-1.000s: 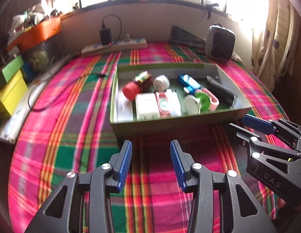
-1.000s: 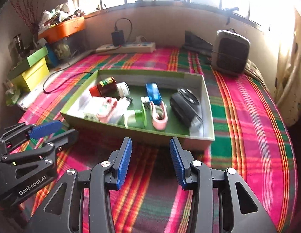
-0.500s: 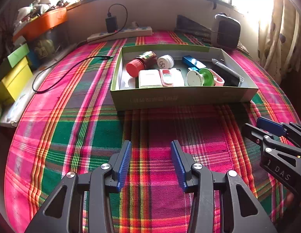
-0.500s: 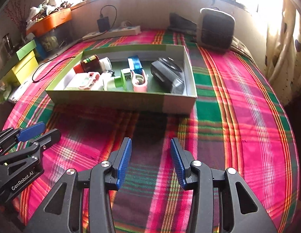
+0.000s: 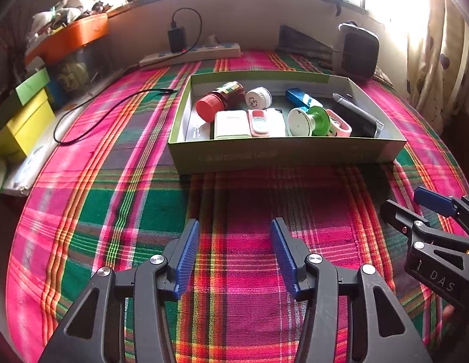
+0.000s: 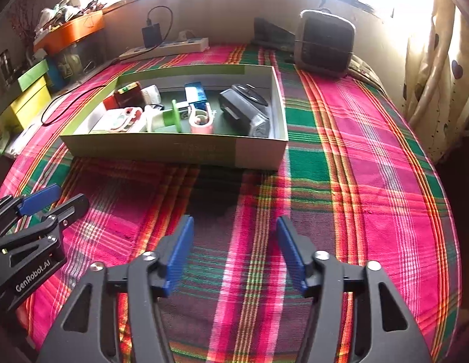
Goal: Organize rigid objects
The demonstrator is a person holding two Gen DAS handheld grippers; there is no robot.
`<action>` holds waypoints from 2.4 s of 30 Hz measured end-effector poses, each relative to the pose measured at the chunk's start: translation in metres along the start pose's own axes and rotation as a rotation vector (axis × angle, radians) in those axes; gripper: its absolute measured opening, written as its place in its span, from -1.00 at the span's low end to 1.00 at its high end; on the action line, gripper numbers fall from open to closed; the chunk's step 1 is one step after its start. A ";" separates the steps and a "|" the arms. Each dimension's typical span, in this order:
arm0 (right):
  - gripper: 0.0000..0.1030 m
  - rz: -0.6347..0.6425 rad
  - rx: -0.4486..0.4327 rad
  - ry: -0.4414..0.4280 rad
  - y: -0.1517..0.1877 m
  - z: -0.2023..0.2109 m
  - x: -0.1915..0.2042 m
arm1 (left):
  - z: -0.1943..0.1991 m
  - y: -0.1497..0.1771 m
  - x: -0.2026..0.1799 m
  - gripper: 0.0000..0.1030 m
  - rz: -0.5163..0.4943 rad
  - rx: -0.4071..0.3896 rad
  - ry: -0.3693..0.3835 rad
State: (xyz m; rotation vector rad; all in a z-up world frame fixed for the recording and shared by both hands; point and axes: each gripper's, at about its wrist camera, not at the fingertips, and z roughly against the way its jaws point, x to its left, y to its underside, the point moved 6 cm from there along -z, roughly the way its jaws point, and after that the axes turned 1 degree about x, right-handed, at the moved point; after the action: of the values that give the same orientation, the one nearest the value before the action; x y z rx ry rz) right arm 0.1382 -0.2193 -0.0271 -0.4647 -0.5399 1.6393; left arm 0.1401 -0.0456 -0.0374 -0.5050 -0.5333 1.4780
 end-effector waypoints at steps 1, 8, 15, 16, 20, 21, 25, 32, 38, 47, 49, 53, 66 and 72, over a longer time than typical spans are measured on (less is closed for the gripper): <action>0.20 0.000 0.001 0.003 0.000 0.000 0.000 | 0.000 0.000 0.000 -0.05 0.003 0.000 0.004; 0.23 0.000 0.001 0.008 0.000 0.000 0.000 | 0.000 0.001 0.000 -0.05 0.003 -0.001 0.005; 0.27 -0.001 0.001 0.013 -0.001 -0.002 0.000 | 0.000 0.001 0.000 -0.05 0.002 -0.001 0.005; 0.27 -0.001 0.002 0.013 -0.001 -0.002 0.000 | 0.000 0.001 0.000 -0.05 0.002 -0.001 0.005; 0.27 -0.002 0.002 0.012 -0.001 -0.002 0.000 | 0.000 0.001 0.000 -0.04 0.002 -0.001 0.005; 0.27 -0.002 0.002 0.012 -0.001 -0.002 0.000 | 0.000 0.001 0.000 -0.04 0.002 -0.001 0.005; 0.27 -0.002 0.002 0.012 -0.001 -0.002 0.000 | 0.000 0.000 0.000 -0.04 0.002 -0.001 0.005; 0.27 -0.003 0.001 0.011 -0.001 -0.002 0.000 | 0.000 0.000 0.000 -0.04 0.002 -0.001 0.005; 0.27 -0.003 0.001 0.011 -0.001 -0.002 0.000 | 0.000 0.000 0.001 -0.04 0.002 -0.001 0.005; 0.27 -0.002 0.001 0.011 -0.001 -0.002 0.000 | 0.000 0.001 0.000 -0.04 0.002 -0.001 0.005; 0.27 -0.003 0.001 0.011 -0.001 -0.002 0.000 | 0.000 0.001 0.000 -0.04 0.002 -0.001 0.005; 0.27 -0.003 0.001 0.011 -0.001 -0.002 0.000 | 0.000 0.001 0.000 -0.04 0.002 -0.001 0.005; 0.27 -0.003 0.001 0.011 -0.001 -0.002 0.000 | 0.000 0.001 0.000 -0.04 0.002 -0.001 0.005; 0.27 -0.003 0.001 0.011 -0.001 -0.002 0.000 | 0.000 0.001 0.000 -0.04 0.003 -0.001 0.005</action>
State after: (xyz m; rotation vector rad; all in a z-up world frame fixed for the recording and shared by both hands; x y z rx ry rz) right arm 0.1397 -0.2190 -0.0283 -0.4716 -0.5311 1.6336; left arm 0.1394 -0.0453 -0.0376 -0.5103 -0.5294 1.4787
